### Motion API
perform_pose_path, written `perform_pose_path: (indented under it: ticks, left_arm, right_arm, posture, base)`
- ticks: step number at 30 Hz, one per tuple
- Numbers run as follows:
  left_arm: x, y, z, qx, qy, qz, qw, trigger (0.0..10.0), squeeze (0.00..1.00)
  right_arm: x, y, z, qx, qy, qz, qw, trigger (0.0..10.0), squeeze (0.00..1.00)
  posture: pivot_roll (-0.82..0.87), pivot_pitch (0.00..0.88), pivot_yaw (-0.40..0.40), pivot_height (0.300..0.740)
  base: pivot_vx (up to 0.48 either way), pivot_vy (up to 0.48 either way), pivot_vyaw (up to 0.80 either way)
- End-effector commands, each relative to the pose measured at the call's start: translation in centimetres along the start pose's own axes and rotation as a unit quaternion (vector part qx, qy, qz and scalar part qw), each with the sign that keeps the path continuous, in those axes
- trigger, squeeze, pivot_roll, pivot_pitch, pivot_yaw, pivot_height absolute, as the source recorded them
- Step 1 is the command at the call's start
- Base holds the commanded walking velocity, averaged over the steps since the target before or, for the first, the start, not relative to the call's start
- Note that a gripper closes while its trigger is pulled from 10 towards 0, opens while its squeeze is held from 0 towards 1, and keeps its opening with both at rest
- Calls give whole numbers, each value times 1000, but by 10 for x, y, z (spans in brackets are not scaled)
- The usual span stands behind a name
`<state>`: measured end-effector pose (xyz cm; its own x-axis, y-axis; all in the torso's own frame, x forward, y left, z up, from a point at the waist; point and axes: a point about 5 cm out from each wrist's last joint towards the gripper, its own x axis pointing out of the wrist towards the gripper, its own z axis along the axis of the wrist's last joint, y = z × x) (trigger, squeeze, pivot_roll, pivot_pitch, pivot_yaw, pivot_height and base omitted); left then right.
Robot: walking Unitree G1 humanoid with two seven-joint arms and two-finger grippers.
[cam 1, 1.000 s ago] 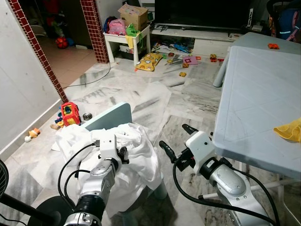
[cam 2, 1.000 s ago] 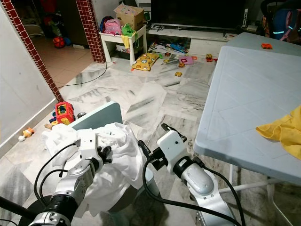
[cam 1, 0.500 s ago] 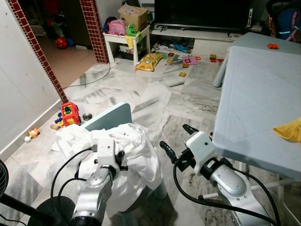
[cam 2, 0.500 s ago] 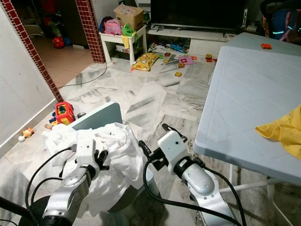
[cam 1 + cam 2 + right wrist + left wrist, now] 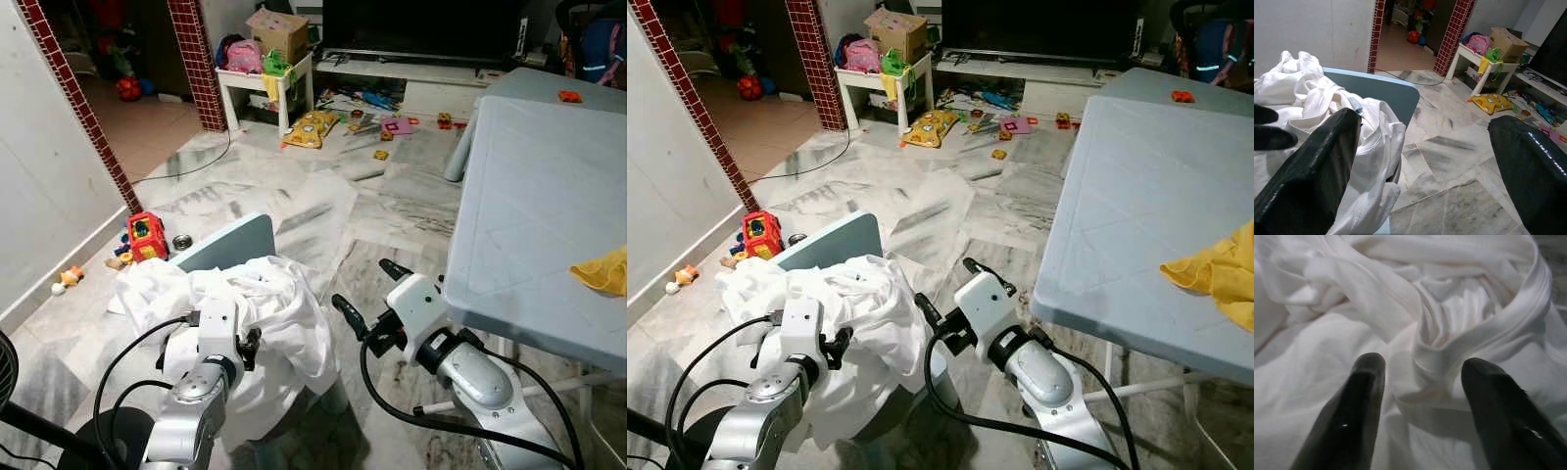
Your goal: Hang hanger
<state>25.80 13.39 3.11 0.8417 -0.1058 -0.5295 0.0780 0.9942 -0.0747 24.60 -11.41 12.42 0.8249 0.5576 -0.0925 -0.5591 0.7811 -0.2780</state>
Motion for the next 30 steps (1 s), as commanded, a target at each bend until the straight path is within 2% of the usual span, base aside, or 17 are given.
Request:
perform_pose_path:
  ticks: [1, 2, 3, 4, 11, 12, 13, 16, 22, 30]
  left_arm:
    - [6, -1, -1, 14, 12, -4, 1000, 10000, 635]
    - [8, -3, -1, 14, 15, -11, 1000, 10000, 114]
    - [8, -3, 0, 13, 15, -13, 1000, 10000, 114]
    - [9, -4, 0, 12, 15, -15, 1000, 10000, 0]
    - [22, -7, 4, 7, 18, -27, 999, 10000, 0]
    - [25, -7, 3, 7, 19, -27, 999, 8157, 0]
    - [29, -7, 3, 4, 21, -28, 999, 2706, 0]
    - [33, -7, 0, -2, 26, -31, 999, 0, 0]
    - [35, -7, -5, -15, 38, -38, 998, 0, 0]
    - [34, -3, -6, -18, 30, -29, 999, 0, 0]
  right_arm:
    - [1, 1, 3, -4, -6, 5, 1000, 10000, 0]
    - [1, 1, 3, -5, -6, 6, 1000, 10000, 0]
    - [1, 1, 3, -5, -6, 6, 1000, 10000, 0]
    - [1, 1, 3, -5, -6, 6, 1000, 10000, 0]
    - [3, -2, 4, -9, -8, 4, 1000, 10000, 0]
    - [3, -1, 4, -9, -8, 4, 1000, 10000, 0]
    - [4, -1, 4, -9, -9, 5, 1000, 10000, 0]
    - [3, 0, 4, -9, -8, 5, 1000, 10000, 0]
    - [3, 0, 5, -10, -9, 2, 1000, 10000, 0]
    - [4, 1, 5, -8, -11, 4, 1000, 10000, 0]
  posture:
    - [-320, 0, 45, 740]
    - [-322, 0, 45, 740]
    - [-322, 0, 45, 740]
    - [-323, 0, 45, 740]
    - [-325, 0, 47, 740]
    - [-328, 0, 48, 740]
    - [-330, 0, 50, 740]
    - [-330, 0, 50, 740]
    - [-330, 0, 54, 740]
    - [-320, 0, 55, 740]
  base:
    - [0, 0, 0]
    - [0, 0, 0]
    - [0, 0, 0]
    - [0, 0, 0]
    - [0, 0, 0]
    - [0, 0, 0]
    - [0, 0, 0]
    - [0, 0, 0]
    - [0, 0, 0]
    - [0, 0, 0]
